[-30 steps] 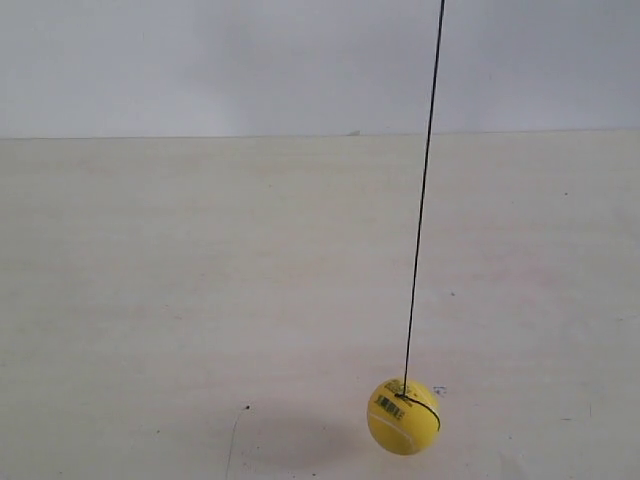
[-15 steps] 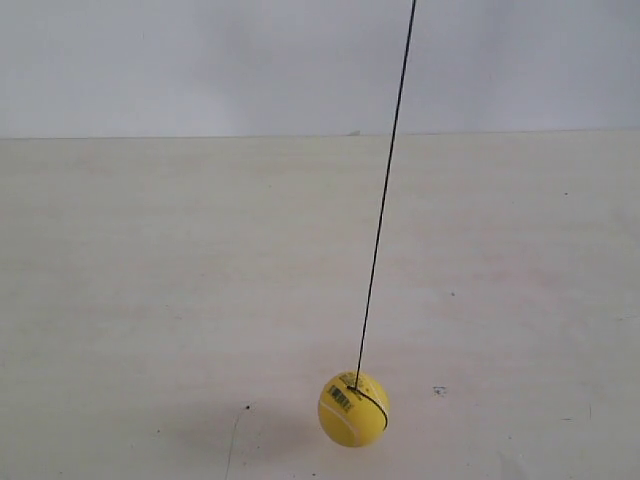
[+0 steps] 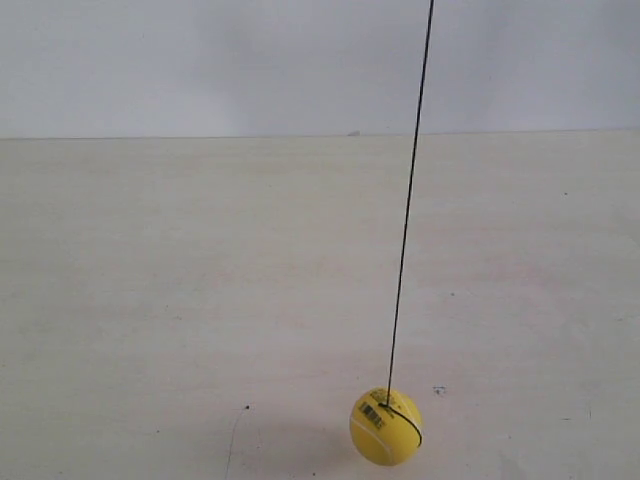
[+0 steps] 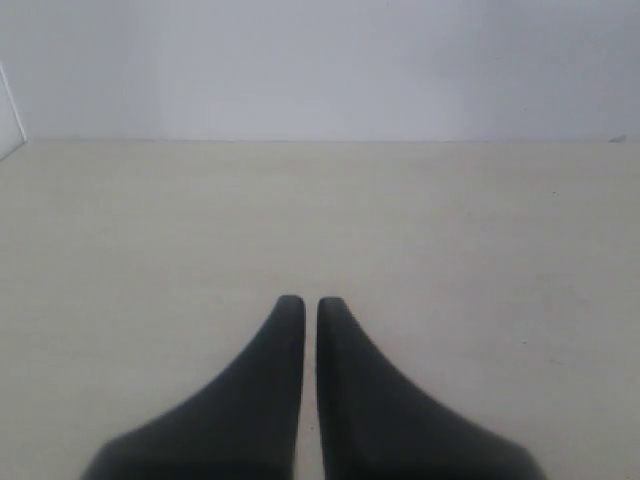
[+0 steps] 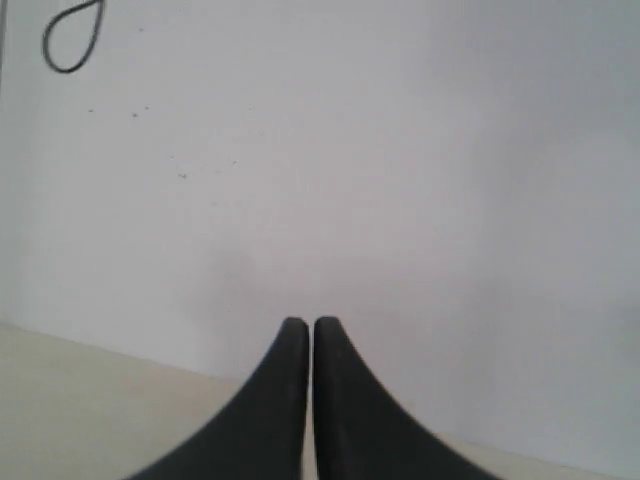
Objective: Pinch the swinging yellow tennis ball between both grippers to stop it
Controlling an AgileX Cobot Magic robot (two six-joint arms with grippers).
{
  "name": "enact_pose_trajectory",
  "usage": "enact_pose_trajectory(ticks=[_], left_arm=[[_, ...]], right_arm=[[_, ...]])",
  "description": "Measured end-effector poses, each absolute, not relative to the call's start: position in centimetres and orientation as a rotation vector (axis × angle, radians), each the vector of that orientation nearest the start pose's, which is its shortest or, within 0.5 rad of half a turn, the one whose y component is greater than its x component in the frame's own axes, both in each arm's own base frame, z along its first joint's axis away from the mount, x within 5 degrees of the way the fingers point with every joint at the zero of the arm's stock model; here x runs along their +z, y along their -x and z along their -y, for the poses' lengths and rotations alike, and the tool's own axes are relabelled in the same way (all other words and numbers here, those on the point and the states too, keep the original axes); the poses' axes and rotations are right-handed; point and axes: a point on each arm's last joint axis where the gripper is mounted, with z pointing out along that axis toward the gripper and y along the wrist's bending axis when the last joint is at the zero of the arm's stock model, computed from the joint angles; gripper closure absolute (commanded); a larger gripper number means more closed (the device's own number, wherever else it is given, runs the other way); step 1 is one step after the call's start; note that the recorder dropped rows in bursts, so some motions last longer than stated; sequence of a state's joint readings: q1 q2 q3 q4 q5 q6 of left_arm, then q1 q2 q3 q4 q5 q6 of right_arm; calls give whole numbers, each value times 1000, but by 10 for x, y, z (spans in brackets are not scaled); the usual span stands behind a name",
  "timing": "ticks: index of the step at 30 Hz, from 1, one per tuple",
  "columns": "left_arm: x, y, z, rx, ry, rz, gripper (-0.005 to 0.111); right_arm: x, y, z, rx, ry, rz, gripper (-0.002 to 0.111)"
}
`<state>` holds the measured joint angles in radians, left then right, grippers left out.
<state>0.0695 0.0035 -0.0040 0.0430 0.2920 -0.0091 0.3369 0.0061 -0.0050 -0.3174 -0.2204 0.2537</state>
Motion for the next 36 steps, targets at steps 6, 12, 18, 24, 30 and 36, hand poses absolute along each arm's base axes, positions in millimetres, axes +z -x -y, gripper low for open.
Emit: enact_pose_trajectory(ticks=[6,12,18,24,30,36], left_arm=[[188,-54,-5,84,42,-1775,102],[188,-54,-5,84,42,-1775,102],[188,-54,-5,84,42,-1775,102],[188,-54,-5,84,42,-1775,102],[188,-54,-5,84,42,-1775,102],[188,-54,-5,84,42,-1775,102]], right_arm=[[234,-51,-12,167,138,-1260,108],[224,-55,-4,53,38,-1377,108],[204,-57,1,-24,20,-1597,108],[190,-55,2,-48,21,-1756,108],[184,-54,3,-62,31,-1811,108],[183,-54,3,-62,30,-1813,108]])
